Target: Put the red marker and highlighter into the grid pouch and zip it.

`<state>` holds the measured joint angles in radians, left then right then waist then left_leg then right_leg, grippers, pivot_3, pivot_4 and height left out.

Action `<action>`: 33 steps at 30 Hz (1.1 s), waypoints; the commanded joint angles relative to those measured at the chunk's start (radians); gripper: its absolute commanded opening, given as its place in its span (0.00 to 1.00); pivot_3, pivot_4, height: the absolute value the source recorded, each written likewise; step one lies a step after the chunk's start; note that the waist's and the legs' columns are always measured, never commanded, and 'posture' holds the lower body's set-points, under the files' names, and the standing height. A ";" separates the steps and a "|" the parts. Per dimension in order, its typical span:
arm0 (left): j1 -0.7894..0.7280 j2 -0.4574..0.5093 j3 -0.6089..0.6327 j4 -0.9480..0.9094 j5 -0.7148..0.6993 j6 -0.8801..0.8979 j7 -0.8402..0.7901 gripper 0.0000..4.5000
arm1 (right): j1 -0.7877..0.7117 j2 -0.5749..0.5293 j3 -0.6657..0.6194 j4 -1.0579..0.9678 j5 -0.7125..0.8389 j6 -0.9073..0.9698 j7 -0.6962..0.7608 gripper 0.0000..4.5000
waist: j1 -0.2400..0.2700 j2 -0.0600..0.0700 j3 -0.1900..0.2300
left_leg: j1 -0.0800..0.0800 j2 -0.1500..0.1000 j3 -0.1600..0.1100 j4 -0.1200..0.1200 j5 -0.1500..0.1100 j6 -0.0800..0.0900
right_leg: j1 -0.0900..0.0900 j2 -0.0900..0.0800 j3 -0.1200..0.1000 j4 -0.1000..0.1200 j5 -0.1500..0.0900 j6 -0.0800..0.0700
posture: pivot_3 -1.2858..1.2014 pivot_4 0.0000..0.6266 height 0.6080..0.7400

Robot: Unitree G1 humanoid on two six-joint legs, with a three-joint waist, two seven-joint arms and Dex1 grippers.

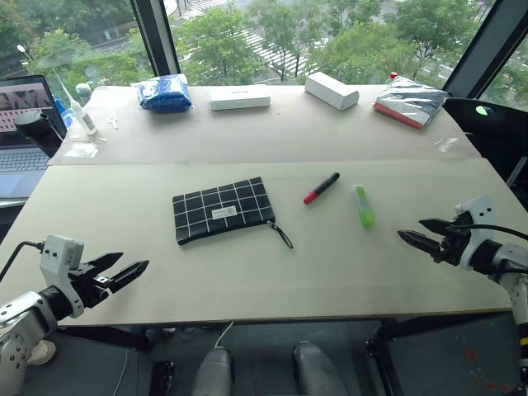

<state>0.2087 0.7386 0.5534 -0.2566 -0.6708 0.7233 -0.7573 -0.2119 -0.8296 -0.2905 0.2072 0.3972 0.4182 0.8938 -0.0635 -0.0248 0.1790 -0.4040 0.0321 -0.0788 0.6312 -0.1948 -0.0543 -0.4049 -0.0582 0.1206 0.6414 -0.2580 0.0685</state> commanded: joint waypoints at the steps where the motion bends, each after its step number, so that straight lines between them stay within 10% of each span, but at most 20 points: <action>1: -0.004 -0.001 0.013 0.002 0.006 -0.041 -0.013 0.91 | -0.005 -0.004 -0.020 -0.013 0.001 -0.023 0.006 0.81 | -0.001 0.000 0.000 | 0.000 0.000 0.000 0.000 0.000 0.000 | 0.000 0.000 0.000 0.000 0.000 0.000 | 0.52 0.24 1.00; 10: -0.056 0.067 -0.112 0.205 0.166 -0.326 -0.202 0.91 | -0.013 0.008 -0.036 -0.042 0.043 0.007 0.006 0.81 | -0.002 0.000 0.000 | 0.000 0.000 0.000 0.000 0.000 0.000 | 0.000 0.000 0.000 0.000 0.000 0.000 | 0.52 0.24 1.00; 21: -0.175 0.129 -0.266 0.446 0.462 -0.916 -0.291 0.95 | -0.132 0.060 0.030 -0.298 0.187 0.141 0.028 0.01 | -0.003 0.000 0.000 | 0.000 0.000 0.000 -0.001 0.000 0.000 | -0.001 0.000 0.000 0.000 0.000 0.000 | 0.52 0.24 1.00; 33: -0.394 0.167 -0.464 0.764 0.799 -1.345 -0.102 0.95 | -0.380 0.339 0.468 -0.322 -0.029 0.174 -0.115 0.01 | 0.008 0.002 -0.001 | 0.002 0.000 0.000 -0.001 0.000 0.000 | -0.001 0.000 0.000 0.004 0.001 -0.002 | 0.52 0.24 1.00</action>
<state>-0.1823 0.9045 0.1211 0.4497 0.0600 -0.6023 -0.8979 -0.5588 -0.4976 0.1627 -0.1165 0.4017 0.6106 0.7999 -0.0550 -0.0229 0.1782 -0.4022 0.0322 -0.0791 0.6301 -0.1946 -0.0542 -0.4057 -0.0580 0.1202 0.6455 -0.2568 0.0663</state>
